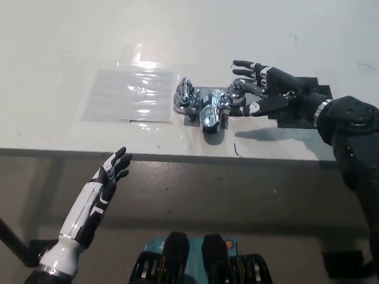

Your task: The faucet is at the center of the desk and the robot turn off the faucet by turning the right faucet handle using the right hand

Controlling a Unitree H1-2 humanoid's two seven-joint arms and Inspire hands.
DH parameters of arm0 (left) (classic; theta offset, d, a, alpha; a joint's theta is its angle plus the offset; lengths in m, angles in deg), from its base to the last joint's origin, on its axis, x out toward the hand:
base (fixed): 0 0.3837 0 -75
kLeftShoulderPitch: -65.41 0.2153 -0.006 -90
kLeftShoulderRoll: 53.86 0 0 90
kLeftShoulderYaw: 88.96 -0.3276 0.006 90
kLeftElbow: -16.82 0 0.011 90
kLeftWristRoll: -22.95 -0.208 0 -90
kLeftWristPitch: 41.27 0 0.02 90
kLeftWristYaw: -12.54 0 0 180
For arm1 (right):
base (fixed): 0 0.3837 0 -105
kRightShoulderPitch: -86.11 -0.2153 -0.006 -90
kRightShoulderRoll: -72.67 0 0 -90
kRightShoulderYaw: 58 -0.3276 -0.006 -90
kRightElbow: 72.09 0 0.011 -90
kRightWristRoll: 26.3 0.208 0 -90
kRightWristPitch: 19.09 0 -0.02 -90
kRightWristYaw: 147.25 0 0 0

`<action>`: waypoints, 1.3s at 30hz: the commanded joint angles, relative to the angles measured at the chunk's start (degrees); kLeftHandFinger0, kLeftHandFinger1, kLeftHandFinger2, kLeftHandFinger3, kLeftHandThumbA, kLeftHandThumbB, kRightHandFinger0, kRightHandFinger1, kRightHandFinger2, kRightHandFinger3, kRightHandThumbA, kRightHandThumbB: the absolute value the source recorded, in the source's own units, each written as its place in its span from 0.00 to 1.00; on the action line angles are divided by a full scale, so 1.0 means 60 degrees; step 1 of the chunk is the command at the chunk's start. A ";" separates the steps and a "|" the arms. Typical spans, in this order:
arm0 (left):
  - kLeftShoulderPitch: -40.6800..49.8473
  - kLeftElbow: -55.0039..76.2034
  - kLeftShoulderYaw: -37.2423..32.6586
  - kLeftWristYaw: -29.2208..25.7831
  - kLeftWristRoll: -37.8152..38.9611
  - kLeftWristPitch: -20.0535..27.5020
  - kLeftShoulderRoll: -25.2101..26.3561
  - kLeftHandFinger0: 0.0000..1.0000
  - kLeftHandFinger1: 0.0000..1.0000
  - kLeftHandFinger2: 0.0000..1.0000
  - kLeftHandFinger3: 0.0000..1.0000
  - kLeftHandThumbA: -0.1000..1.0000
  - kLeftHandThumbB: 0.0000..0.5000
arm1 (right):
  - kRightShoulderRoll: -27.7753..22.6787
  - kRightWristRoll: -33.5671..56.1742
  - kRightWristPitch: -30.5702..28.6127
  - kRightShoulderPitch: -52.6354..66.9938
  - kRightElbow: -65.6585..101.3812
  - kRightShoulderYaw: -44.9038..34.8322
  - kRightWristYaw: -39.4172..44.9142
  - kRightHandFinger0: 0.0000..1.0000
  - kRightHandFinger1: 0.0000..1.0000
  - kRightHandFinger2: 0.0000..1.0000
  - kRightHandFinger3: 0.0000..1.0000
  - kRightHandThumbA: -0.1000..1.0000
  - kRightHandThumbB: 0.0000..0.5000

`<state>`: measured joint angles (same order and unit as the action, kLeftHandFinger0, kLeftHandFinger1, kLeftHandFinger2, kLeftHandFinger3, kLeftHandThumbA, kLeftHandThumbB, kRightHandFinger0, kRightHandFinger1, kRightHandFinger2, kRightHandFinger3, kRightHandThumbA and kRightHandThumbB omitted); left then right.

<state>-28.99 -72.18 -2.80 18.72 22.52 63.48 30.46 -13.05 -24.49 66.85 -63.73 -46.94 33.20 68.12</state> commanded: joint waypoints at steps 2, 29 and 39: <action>-0.0155 0.0326 0.0025 0.0193 0.0052 0.0074 0.0139 1.00 1.00 1.00 1.00 0.97 0.51 | 0.0878 0.0535 0.0263 -0.0102 0.1270 -0.0062 0.0206 1.00 1.00 1.00 1.00 1.00 0.77; -0.0170 0.0411 0.0071 0.0181 0.0060 -0.0044 0.0180 1.00 1.00 1.00 1.00 0.98 0.53 | 0.4139 -0.1447 -0.1123 0.0860 0.2719 -0.1338 -0.9362 1.00 1.00 1.00 1.00 1.00 0.39; -0.0235 0.0446 0.0090 0.0202 0.0014 -0.0053 0.0263 1.00 1.00 1.00 1.00 0.99 0.53 | 0.4918 -0.1994 -0.1187 0.0711 0.3053 -0.1293 -1.1495 1.00 1.00 1.00 1.00 1.00 0.14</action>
<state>-29.04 -72.26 -2.73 18.69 22.64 63.30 30.45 5.56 -29.42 65.80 -54.54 -34.29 24.30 21.71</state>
